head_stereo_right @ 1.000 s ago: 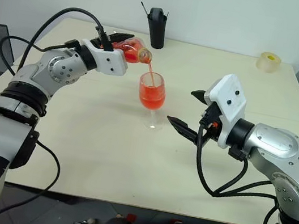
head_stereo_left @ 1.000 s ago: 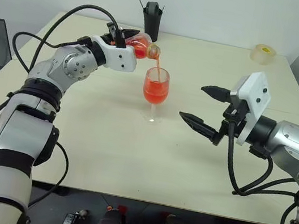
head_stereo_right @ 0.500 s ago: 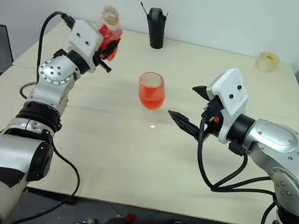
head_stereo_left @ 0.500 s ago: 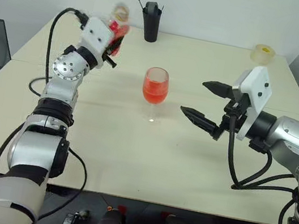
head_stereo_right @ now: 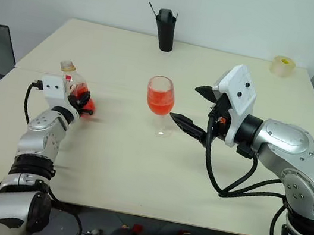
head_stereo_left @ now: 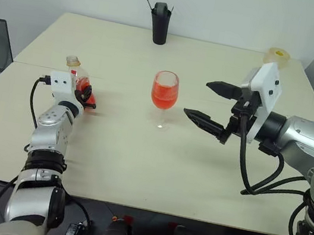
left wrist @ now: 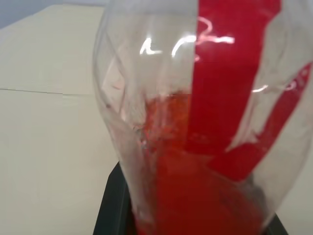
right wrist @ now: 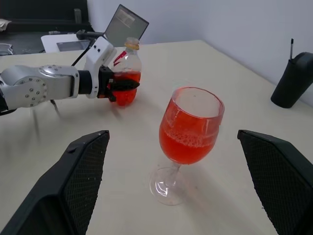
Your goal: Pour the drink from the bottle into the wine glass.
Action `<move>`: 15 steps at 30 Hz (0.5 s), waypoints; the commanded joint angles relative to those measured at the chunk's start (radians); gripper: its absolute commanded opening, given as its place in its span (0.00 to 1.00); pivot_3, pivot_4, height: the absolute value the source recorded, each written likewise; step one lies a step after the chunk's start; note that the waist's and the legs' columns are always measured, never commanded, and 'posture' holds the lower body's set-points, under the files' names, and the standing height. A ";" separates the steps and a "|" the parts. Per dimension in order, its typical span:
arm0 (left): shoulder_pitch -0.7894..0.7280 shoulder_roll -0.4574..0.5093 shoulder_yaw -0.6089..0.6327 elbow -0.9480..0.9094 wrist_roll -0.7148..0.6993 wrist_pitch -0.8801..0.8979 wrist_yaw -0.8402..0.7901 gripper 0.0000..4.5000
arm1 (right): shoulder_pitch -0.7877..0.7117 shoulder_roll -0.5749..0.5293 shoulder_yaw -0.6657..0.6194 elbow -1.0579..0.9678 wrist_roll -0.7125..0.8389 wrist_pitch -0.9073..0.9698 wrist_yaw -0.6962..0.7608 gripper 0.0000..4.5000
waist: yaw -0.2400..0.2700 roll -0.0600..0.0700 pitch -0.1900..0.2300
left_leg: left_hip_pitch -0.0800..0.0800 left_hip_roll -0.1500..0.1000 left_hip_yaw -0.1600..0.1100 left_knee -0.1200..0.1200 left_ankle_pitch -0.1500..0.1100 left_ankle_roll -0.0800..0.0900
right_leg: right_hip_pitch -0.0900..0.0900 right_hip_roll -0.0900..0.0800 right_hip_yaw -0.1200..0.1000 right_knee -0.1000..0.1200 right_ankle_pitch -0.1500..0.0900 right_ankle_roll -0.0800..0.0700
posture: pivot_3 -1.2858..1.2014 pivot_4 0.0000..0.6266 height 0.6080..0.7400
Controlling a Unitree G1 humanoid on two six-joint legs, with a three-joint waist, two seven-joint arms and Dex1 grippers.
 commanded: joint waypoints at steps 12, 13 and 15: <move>0.042 -0.033 -0.006 -0.054 0.024 -0.021 0.052 0.70 | -0.028 -0.006 -0.002 -0.007 -0.017 -0.020 0.012 1.00 | 0.000 0.000 -0.001 | 0.001 0.000 0.001 0.000 -0.001 0.001 | 0.000 0.000 0.000 0.000 0.000 0.000 | 0.52 0.24 1.00; 0.043 -0.031 -0.006 -0.055 0.026 -0.021 0.052 0.77 | -0.027 -0.005 -0.002 -0.007 -0.018 -0.021 0.012 1.00 | -0.001 0.000 -0.001 | 0.001 0.000 0.001 0.000 -0.001 0.001 | 0.000 0.000 0.000 0.000 0.000 0.000 | 0.52 0.24 1.00; 0.046 -0.023 -0.003 -0.058 0.027 -0.022 0.050 0.93 | -0.028 -0.004 0.000 -0.007 -0.020 -0.021 0.013 1.00 | -0.001 0.000 -0.001 | 0.001 0.000 0.000 0.000 -0.001 0.001 | 0.000 0.000 0.000 0.000 0.000 0.000 | 0.52 0.24 1.00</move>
